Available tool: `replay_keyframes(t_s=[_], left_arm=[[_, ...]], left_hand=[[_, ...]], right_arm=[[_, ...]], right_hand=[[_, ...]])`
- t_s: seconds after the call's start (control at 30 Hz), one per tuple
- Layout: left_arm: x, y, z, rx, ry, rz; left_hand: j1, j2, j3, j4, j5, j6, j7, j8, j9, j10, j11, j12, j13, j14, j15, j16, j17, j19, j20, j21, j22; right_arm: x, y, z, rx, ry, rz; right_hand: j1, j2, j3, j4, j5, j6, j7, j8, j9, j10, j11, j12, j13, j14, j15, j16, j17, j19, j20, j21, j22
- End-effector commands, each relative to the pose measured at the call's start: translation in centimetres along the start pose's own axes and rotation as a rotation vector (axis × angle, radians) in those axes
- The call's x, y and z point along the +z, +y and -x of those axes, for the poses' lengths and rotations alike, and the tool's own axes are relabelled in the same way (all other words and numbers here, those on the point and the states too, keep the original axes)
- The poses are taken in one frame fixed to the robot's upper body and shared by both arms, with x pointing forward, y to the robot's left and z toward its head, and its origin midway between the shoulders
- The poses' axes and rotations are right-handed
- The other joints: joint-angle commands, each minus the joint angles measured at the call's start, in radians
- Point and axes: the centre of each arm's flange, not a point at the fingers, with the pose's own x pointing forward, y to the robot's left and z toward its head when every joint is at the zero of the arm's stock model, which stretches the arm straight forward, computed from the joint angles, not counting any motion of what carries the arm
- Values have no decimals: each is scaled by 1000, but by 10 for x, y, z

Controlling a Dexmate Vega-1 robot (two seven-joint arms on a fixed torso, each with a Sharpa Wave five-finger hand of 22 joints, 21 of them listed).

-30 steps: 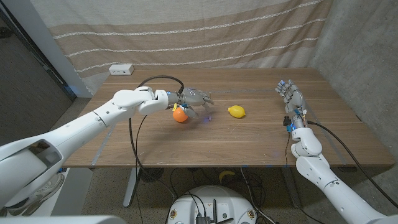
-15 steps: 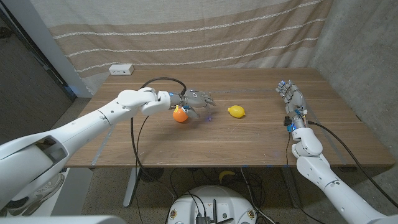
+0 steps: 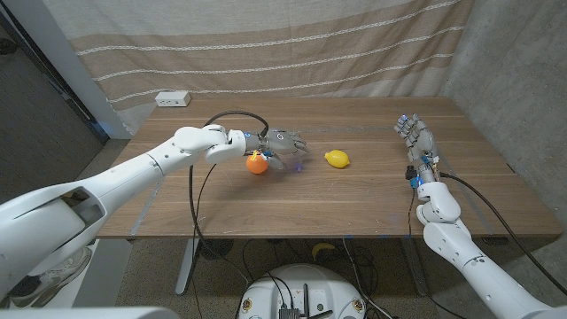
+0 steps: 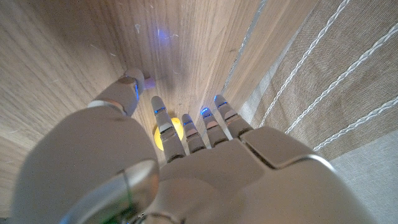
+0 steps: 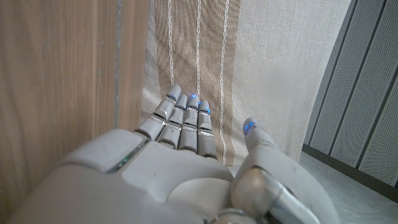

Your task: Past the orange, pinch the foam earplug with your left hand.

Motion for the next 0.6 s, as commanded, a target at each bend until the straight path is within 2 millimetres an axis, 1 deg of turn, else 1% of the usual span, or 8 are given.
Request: replay_keyframes(t_s=[0.03,0.2,0.6], left_arm=[[0,-4,-7,46,-27,-9],[2,-7,-9,42,-34,-8],[5,-14,-13,45,-35,-30]], left_hand=[[14,3,-9,-3,-3,18,2,3,2,18,-4,7,2,11,-94,3,2,13,-3,-3,2],[18,1,-15,-3,-3,26,3,4,2,22,0,8,2,13,-98,4,2,15,-5,-3,2],[27,4,-25,-2,-3,44,1,8,3,33,-4,10,2,18,-101,5,2,20,-8,-3,3]], right_arm=[[0,-4,-2,-5,-2,1],[0,-5,-4,-4,1,1],[-1,-7,-7,-4,8,2]], right_hand=[[-2,10,4,-4,3,11,0,3,1,5,4,3,1,7,0,4,3,10,1,-7,5],[-3,10,5,-4,3,11,-1,3,1,7,2,4,1,8,-2,4,3,11,1,-9,5],[-5,10,7,-6,3,12,-1,2,1,4,4,3,1,9,0,5,2,13,1,-12,5]])
